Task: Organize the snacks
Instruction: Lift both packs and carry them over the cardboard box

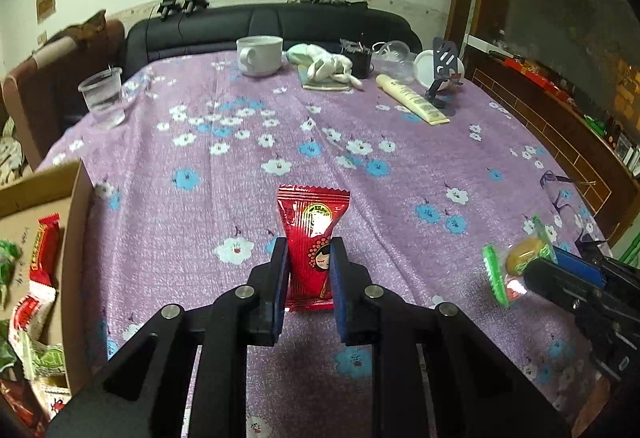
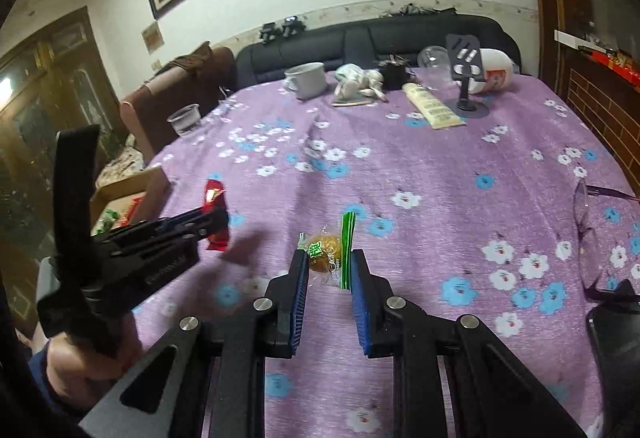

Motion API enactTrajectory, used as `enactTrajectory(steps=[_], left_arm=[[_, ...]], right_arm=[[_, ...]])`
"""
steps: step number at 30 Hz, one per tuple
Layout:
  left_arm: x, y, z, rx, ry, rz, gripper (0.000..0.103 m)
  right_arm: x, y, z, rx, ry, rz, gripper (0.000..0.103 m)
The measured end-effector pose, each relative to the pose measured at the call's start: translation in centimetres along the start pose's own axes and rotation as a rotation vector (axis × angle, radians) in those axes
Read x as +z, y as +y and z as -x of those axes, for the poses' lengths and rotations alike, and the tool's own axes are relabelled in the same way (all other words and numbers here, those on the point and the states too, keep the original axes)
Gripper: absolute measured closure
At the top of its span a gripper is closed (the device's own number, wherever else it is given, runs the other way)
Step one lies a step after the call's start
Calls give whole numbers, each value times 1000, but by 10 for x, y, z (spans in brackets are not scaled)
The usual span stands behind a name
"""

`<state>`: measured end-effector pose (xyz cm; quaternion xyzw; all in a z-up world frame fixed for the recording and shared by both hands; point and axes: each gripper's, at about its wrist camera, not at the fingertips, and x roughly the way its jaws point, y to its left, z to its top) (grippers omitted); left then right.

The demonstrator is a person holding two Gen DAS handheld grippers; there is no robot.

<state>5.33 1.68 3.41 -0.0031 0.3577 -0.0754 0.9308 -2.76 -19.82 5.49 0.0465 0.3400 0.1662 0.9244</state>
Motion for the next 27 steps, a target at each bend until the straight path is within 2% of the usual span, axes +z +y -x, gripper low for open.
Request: enactTrajectory(steps=[10, 27], left_arm=[[5, 0, 15, -27, -74, 12, 86], [0, -20, 30, 127, -199, -116, 86]], right_arm=[[0, 10, 14, 65, -92, 12, 82], [3, -2, 18, 80, -117, -58, 81]])
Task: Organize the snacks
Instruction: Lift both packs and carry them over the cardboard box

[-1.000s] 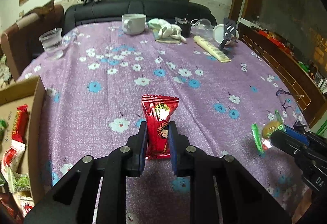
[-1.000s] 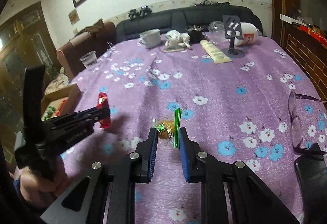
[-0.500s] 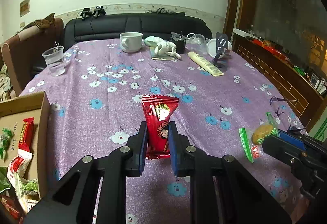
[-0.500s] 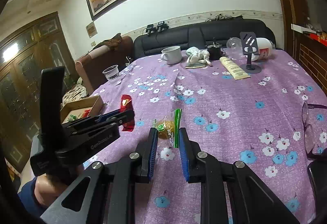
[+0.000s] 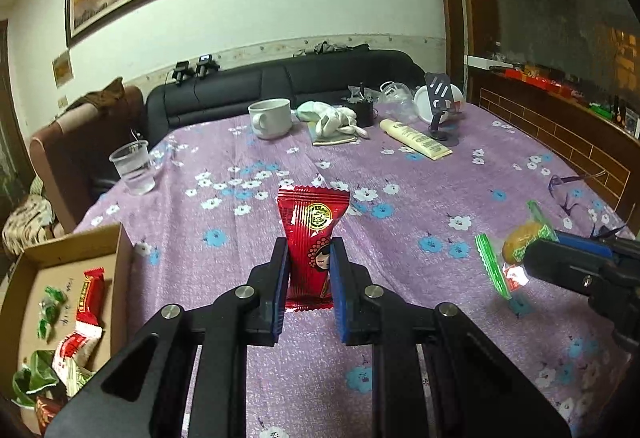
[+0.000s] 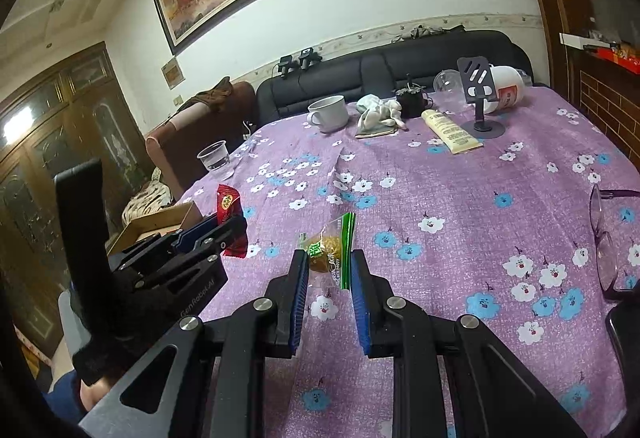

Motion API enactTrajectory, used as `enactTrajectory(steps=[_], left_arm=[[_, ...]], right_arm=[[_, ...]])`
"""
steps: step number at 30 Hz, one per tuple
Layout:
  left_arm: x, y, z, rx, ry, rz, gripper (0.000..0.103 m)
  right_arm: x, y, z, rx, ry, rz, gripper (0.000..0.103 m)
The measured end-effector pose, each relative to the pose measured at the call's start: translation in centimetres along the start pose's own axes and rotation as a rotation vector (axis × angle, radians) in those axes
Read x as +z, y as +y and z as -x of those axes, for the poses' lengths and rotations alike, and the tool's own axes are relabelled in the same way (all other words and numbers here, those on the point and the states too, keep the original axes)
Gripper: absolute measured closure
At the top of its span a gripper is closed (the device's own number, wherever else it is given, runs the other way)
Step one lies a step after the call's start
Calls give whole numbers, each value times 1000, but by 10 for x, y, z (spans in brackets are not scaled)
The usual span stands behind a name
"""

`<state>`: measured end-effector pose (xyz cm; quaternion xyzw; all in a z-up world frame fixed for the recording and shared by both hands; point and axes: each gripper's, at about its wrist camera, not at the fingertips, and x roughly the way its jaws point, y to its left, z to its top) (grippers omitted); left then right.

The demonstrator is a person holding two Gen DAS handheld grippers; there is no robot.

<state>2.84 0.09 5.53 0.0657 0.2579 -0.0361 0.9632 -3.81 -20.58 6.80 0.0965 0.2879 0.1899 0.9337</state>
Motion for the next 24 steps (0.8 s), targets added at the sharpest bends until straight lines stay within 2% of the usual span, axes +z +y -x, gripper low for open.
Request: enactTrajectory(steps=[14, 24], left_arm=[[-1, -15, 17, 83, -101, -72, 86], [3, -29, 32, 128, -133, -124, 86]], right_arm=[[3, 1, 10, -2, -54, 2, 81], [4, 2, 19, 13, -89, 3, 81]])
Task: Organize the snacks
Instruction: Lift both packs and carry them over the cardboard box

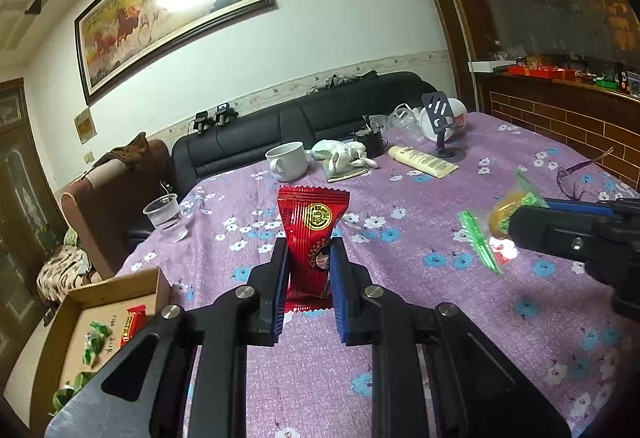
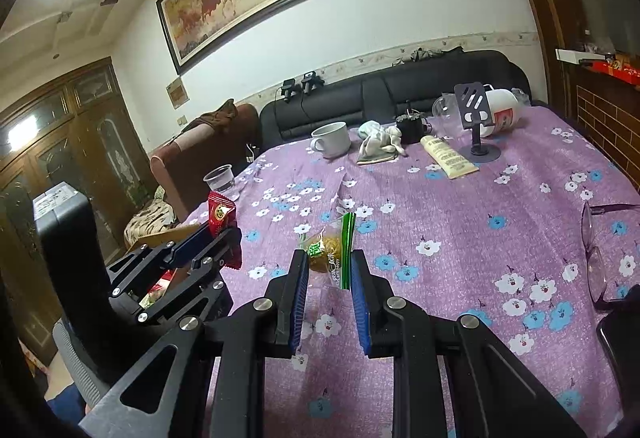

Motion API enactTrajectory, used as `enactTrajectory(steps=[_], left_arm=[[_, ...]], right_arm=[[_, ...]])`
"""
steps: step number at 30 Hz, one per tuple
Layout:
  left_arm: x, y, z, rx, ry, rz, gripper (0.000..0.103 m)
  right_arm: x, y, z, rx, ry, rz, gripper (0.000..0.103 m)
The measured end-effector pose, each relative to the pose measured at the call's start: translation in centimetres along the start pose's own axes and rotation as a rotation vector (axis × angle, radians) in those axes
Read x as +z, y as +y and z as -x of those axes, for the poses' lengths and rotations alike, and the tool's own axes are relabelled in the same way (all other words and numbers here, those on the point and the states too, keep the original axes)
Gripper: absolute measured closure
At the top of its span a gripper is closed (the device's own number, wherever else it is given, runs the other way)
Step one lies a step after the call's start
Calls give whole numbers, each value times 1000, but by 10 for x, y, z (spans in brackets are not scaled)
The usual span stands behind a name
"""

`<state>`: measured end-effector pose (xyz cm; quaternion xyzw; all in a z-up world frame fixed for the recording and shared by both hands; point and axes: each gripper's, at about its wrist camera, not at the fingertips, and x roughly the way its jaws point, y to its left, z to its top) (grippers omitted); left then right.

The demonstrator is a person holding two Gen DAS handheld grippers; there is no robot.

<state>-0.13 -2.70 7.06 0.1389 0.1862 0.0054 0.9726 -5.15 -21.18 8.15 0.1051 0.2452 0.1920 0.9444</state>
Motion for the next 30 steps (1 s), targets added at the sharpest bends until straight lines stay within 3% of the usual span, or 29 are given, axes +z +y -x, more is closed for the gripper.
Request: enactTrajectory(steps=[7, 13, 18, 30], left_arm=[[0, 8, 34, -18, -8, 4, 86], [-5, 40, 62, -11, -8, 53, 86], [-15, 74, 71, 38, 8, 111, 86], [-55, 157, 65, 191, 82, 278, 86]], right_arm=[[4, -3, 10, 13, -43, -21, 81], [7, 2, 13, 3, -54, -17, 81], [8, 16, 17, 14, -52, -1, 81], [6, 91, 12, 146, 15, 102, 81]])
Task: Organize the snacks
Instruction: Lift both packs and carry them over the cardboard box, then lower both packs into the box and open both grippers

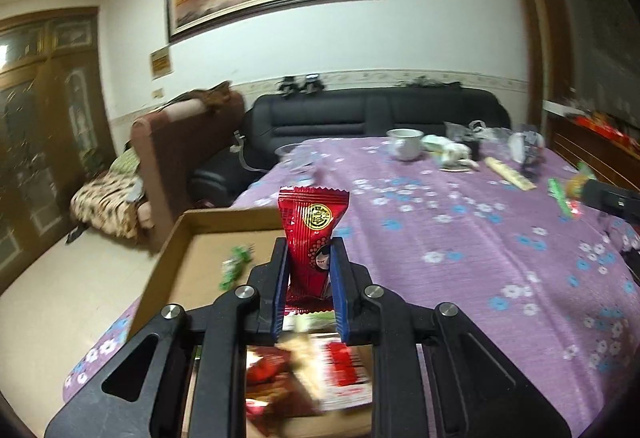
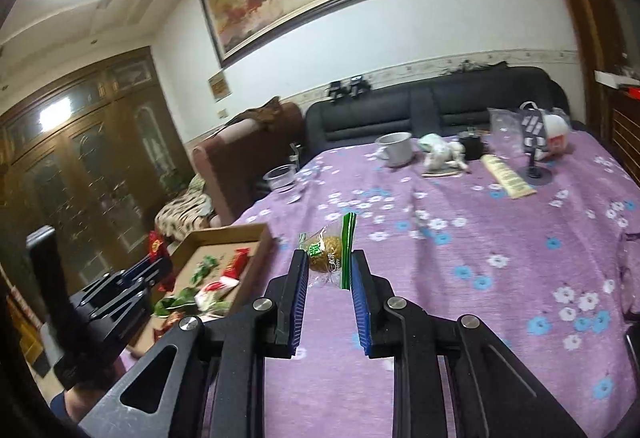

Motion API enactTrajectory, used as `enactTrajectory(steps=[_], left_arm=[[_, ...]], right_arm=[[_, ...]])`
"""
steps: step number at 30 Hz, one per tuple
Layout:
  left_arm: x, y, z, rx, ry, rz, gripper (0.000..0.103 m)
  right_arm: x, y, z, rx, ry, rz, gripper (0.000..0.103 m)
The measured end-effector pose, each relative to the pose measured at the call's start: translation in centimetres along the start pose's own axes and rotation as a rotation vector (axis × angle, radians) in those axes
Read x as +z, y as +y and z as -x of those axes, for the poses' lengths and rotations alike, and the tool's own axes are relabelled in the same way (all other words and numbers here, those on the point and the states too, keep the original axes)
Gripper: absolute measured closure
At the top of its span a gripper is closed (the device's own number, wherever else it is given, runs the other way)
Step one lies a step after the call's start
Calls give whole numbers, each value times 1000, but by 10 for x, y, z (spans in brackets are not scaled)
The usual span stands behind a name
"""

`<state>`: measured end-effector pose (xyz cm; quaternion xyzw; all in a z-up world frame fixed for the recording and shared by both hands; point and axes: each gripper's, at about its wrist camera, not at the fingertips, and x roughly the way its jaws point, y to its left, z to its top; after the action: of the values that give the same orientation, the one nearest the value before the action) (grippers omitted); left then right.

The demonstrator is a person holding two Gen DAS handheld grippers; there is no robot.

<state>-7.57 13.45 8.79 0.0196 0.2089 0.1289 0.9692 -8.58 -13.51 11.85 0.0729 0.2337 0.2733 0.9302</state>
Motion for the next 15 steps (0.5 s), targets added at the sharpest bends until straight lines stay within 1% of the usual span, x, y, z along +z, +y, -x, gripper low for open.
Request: enactTrajectory(steps=[4, 8, 10, 15], left_arm=[[-5, 29, -6, 40, 22, 62, 86], [-10, 51, -8, 77, 34, 100, 86], [-14, 60, -11, 85, 44, 115, 86], [-24, 72, -15, 78, 74, 137, 86]], right_arm=[[2, 23, -10, 51, 23, 28, 81], [2, 52, -22, 101, 45, 59, 81], [0, 66, -30, 127, 60, 66, 81], [-9, 97, -52, 179, 104, 90, 81]])
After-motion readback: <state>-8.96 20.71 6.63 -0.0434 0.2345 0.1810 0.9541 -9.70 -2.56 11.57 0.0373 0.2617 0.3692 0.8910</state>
